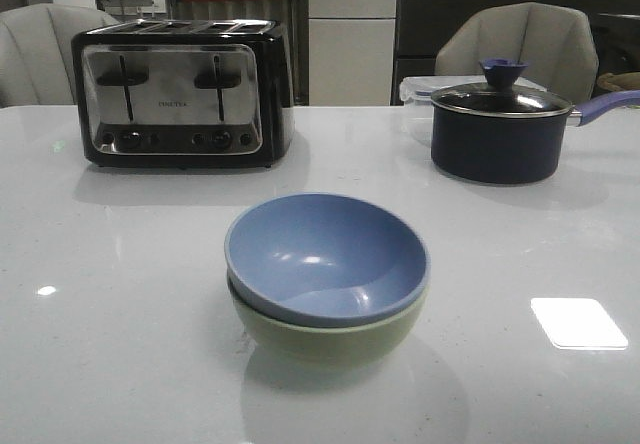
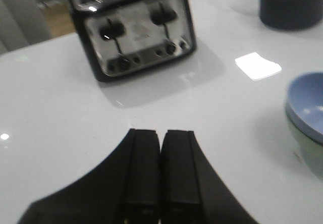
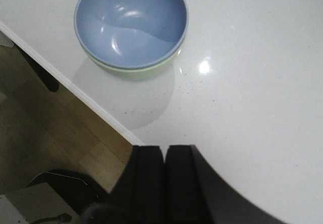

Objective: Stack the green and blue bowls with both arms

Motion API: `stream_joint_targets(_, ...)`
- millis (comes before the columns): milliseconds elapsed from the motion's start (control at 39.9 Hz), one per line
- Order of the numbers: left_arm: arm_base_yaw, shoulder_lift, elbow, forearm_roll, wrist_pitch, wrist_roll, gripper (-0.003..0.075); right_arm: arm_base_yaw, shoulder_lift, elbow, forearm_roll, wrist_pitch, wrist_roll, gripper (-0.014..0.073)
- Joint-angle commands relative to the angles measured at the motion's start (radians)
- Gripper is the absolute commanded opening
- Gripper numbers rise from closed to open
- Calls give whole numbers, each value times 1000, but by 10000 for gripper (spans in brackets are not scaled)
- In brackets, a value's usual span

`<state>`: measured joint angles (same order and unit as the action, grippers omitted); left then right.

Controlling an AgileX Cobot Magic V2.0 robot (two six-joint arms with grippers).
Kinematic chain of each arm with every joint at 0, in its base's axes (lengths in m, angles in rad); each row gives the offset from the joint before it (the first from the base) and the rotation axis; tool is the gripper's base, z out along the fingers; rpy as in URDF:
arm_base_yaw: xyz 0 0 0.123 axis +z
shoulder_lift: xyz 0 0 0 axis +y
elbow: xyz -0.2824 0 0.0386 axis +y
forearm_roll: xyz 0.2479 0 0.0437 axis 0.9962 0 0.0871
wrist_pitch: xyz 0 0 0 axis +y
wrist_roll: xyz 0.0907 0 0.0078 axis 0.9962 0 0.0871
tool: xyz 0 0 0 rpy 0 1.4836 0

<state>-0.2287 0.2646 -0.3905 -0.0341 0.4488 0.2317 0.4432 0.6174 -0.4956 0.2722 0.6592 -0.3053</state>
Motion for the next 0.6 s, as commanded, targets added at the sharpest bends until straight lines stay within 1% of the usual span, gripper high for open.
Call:
stream_joint_targets(0, 79, -80, 62, -7, -192, -2, 93, 1, 0, -30, 4, -60, -11, 52)
stream_joint_targets(75, 128, -130, 125, -13, -232, -2, 93, 1, 0, -30, 4, -60, -11, 52)
stream_joint_targets(176, 170, -179, 205, -31, -294, -18, 93, 1, 0, -30, 4, -60, -11, 52)
stream_joint_targets(226, 170, -199, 235, 0, -314, -63, 93, 1, 0, -30, 4, -59, -11, 52)
stream_joint_targets(276, 170, -220, 261, 56, -332, -144, 93, 1, 0, -30, 4, -59, -11, 52)
stream_joint_targets(326, 170, -231, 284, 88, -347, -194, 93, 1, 0, -30, 4, -59, -11, 52)
stream_joint_targets(577, 184, -263, 382, 75, -477, -194, 93, 1, 0, -30, 4, -56, -11, 52)
